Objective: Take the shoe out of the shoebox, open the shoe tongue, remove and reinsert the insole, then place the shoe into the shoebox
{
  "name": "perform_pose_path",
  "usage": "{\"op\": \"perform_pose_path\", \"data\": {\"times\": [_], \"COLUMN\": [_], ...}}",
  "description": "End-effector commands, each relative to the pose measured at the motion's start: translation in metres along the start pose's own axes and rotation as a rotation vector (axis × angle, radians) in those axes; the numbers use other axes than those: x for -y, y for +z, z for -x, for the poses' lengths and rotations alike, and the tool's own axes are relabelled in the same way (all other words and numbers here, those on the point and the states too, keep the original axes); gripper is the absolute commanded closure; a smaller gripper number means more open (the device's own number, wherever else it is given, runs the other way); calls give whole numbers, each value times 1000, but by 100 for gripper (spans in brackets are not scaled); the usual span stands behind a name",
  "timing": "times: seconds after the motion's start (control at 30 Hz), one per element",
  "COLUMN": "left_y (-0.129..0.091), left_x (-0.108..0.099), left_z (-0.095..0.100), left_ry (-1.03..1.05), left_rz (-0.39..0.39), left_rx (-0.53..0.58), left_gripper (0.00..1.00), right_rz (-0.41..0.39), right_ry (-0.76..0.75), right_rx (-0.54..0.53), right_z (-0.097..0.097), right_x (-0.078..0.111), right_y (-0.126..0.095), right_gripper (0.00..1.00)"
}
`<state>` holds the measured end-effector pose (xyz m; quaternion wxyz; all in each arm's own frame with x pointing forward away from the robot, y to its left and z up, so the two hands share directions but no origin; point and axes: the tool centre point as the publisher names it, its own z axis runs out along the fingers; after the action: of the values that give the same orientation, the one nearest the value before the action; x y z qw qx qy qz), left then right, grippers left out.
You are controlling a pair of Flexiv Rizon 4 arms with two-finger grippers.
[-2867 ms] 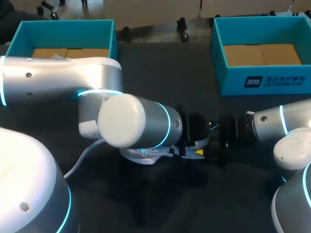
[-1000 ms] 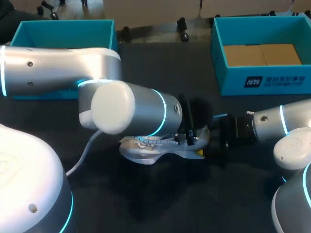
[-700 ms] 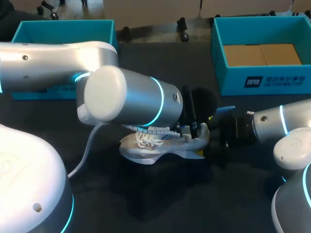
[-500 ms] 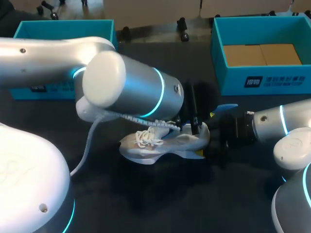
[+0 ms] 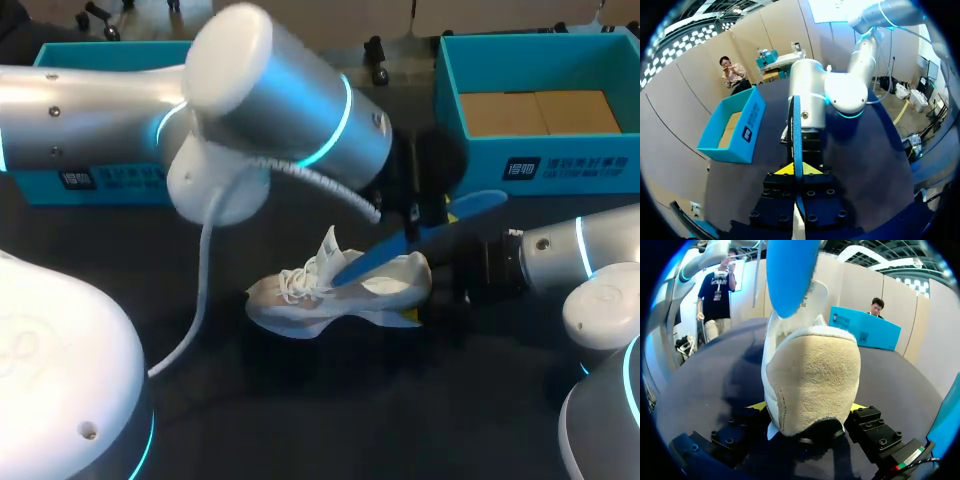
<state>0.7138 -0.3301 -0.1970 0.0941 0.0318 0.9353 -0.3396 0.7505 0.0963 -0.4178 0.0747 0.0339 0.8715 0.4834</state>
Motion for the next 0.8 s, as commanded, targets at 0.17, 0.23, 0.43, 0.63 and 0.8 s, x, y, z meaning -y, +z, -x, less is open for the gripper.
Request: {"op": "perform_pose_path", "data": {"times": [0.17, 0.23, 0.43, 0.63, 0.8], "left_y": [-12, -16, -33, -53, -69], "left_x": [26, 32, 47, 61, 70], "left_z": [12, 14, 19, 24, 27], "left_ry": [-53, -74, -133, -197, -232], "left_rz": [-15, -33, -113, -224, -302], "left_rx": [-119, -125, -160, -223, -241], "left_gripper": [100, 100, 100, 100, 100], "right_rz": [-8, -8, -8, -8, -8], "right_ry": [1, 1, 1, 1, 1], "right_rx": [1, 1, 1, 1, 1], "right_z": [-1, -1, -1, -1, -1], "right_x": [0, 0, 0, 0, 0], "right_y": [5, 5, 5, 5, 5], "right_gripper": [100, 100, 100, 100, 100]}}
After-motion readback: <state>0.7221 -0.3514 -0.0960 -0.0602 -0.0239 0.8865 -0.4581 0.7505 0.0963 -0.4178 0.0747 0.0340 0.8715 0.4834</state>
